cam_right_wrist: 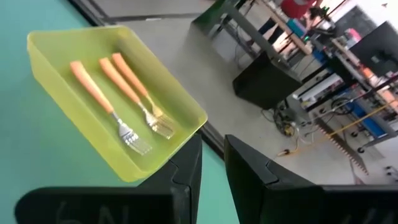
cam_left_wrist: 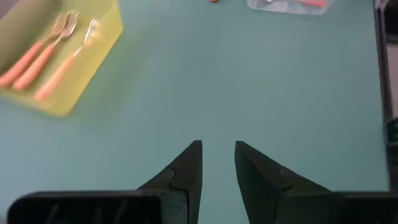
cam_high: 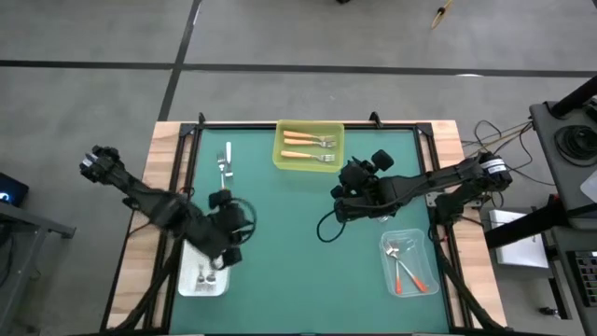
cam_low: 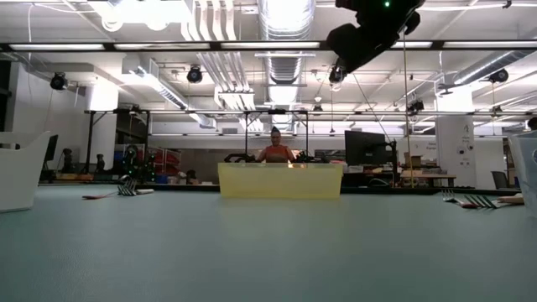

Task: Sort silverware by color (type)
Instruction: Put the orange fork into the transparent bin

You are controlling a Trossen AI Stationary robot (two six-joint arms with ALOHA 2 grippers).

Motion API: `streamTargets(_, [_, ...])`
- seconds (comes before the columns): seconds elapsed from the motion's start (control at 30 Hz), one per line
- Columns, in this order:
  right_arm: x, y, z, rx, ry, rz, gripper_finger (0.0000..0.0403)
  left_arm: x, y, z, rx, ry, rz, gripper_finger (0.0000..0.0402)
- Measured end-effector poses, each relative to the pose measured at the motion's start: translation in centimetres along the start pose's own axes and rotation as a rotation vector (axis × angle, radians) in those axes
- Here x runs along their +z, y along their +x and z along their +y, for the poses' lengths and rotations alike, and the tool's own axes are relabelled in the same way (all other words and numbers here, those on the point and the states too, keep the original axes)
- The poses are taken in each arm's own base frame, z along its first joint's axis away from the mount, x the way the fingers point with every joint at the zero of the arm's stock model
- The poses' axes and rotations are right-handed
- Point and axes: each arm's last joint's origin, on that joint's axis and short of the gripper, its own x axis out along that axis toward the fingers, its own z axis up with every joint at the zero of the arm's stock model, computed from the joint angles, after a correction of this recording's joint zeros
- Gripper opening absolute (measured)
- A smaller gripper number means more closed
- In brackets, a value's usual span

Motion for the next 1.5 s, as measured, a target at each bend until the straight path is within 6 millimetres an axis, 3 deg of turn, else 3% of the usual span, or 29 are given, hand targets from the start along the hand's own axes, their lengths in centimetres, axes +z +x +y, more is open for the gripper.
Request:
streamTargets(0.23, [-0.1, 0.3, 0.0, 0.009, 0.038, 0.016, 0.0059, 1.9, 3.2, 1.9, -0.11, 0.245, -0.107, 0.0077])
streamTargets(0.47, [-0.1, 0.3, 0.0, 0.012, 0.061, 0.019, 0.0059, 2.2, 4.7, 4.2, -0.184, 0.347, -0.248, 0.0077])
streamTargets(0.73, [-0.2, 0.6, 0.1, 0.082, 0.173, 0.107, 0.0059, 2.5, 3.9, 6.3, -0.151, 0.41, -0.49, 0.0077])
streamTargets(1.0, [0.2, 2.9, -0.7, 0.182, 0.417, 0.352, 0.0059, 0.5, 3.8, 8.6, -0.059, 0.457, -0.747, 0.0077])
streamTargets(1.5, [-0.5, 8.2, -4.2, 0.376, 0.467, 0.857, 0.0059, -2.3, 2.3, 12.3, 0.137, 0.413, -0.797, 0.0077])
